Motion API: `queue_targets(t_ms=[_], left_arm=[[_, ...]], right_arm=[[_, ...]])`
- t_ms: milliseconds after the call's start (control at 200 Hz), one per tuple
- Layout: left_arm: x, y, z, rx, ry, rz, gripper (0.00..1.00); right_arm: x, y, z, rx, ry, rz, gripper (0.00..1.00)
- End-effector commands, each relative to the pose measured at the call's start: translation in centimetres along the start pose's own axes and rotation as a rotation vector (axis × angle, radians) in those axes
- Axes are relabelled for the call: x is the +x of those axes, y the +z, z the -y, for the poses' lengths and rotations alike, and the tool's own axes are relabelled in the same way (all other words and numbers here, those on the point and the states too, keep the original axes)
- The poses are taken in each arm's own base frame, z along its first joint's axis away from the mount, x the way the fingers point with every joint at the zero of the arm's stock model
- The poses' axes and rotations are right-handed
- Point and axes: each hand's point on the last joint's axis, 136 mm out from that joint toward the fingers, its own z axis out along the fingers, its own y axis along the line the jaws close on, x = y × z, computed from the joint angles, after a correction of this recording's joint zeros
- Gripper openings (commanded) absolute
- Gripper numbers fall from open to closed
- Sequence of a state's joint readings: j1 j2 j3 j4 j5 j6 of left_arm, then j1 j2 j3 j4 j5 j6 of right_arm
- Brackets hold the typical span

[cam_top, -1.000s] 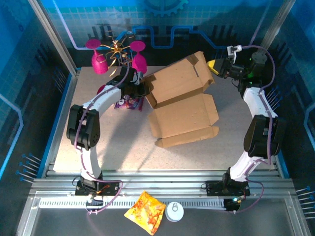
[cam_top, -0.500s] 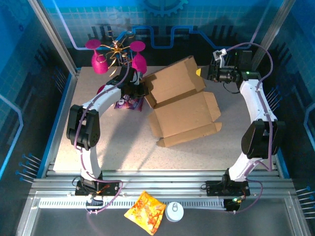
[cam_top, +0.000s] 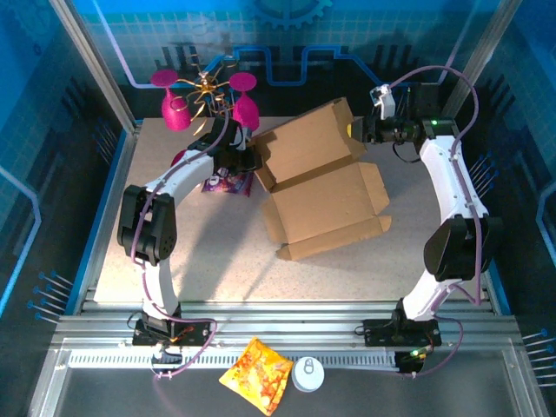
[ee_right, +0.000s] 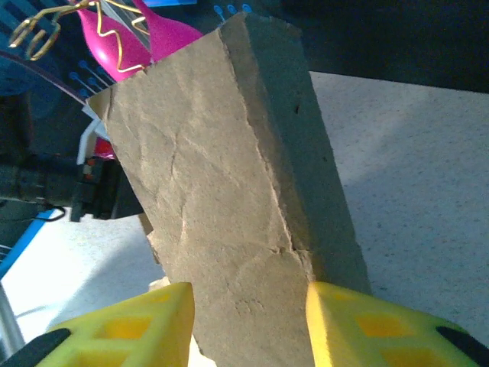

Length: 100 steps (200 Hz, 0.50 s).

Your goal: Fold the paper box

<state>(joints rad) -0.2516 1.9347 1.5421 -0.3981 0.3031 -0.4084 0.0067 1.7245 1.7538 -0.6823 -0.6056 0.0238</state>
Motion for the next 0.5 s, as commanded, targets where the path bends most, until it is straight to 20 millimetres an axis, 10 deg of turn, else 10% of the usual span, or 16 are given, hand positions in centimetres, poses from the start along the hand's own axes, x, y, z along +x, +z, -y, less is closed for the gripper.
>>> queue_targets(t_ms=[0,220,495], left_arm=[[-1.0,-1.8,2.2,0.055,0.050,0.035,0.00],[-0.9,-1.9,2.0,0.050,0.048,0.033,0.00],[-0.9,-1.8,2.3,0.059,0.048,0.029,0.00]], right_arm=[[-0.1,-0.8,0.2,0.104,-0.062,0.004,0.43],[-1.7,-3.4,0.2,0.168,-0.089,0.116,0.44],[-1.9,-3.7,0.7,-0.219,0.129,0.134,0.58]])
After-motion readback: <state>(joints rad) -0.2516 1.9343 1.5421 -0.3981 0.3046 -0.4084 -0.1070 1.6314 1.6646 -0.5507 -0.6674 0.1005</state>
